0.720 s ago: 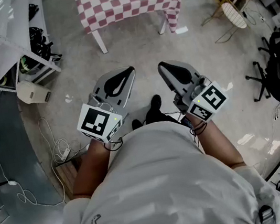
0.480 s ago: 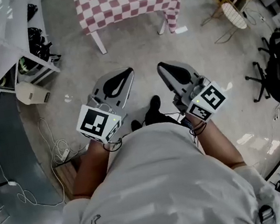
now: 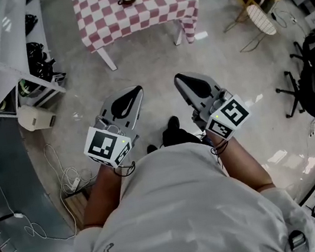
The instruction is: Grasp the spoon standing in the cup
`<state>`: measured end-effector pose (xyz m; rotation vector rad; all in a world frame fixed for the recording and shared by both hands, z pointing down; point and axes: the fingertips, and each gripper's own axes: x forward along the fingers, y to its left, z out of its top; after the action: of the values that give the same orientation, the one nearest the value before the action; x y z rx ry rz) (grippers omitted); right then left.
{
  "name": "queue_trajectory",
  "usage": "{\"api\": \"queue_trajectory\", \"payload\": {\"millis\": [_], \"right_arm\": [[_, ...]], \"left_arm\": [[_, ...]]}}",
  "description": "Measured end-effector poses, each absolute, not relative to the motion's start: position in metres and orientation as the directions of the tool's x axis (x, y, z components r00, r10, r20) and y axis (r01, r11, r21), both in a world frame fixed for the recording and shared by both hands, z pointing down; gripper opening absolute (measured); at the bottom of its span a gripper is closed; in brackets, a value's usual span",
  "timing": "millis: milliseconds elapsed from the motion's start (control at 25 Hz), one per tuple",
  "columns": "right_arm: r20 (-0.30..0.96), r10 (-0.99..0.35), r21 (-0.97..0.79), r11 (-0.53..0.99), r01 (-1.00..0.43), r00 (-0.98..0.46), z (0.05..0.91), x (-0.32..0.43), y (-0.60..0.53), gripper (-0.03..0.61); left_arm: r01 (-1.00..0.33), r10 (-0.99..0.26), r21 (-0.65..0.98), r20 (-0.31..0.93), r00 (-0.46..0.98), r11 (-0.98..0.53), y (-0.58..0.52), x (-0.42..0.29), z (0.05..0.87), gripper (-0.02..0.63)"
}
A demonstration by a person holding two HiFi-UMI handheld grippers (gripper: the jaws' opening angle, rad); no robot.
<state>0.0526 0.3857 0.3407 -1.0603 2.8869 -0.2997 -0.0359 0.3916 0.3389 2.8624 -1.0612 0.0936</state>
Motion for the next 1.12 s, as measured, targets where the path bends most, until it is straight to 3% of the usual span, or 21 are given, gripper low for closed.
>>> {"api": "queue_trajectory", "payload": {"millis": [520,1120], "right_arm": [[0.019,-0.592,-0.207,0.786,-0.582,-0.806,0.335,0.120,0.278,0.032],[-0.016,-0.616,-0.212,0.772,-0.599,-0.788,0.320,0.098,0.196,0.032]], "left_arm": [[-0.681,-0.677,0.050,0.075,0.732,-0.731,0.283,0.042,0.335,0.011],[-0.690,-0.685,0.053,0.082,0.724,-0.722,0.203,0.012,0.335,0.011]]}}
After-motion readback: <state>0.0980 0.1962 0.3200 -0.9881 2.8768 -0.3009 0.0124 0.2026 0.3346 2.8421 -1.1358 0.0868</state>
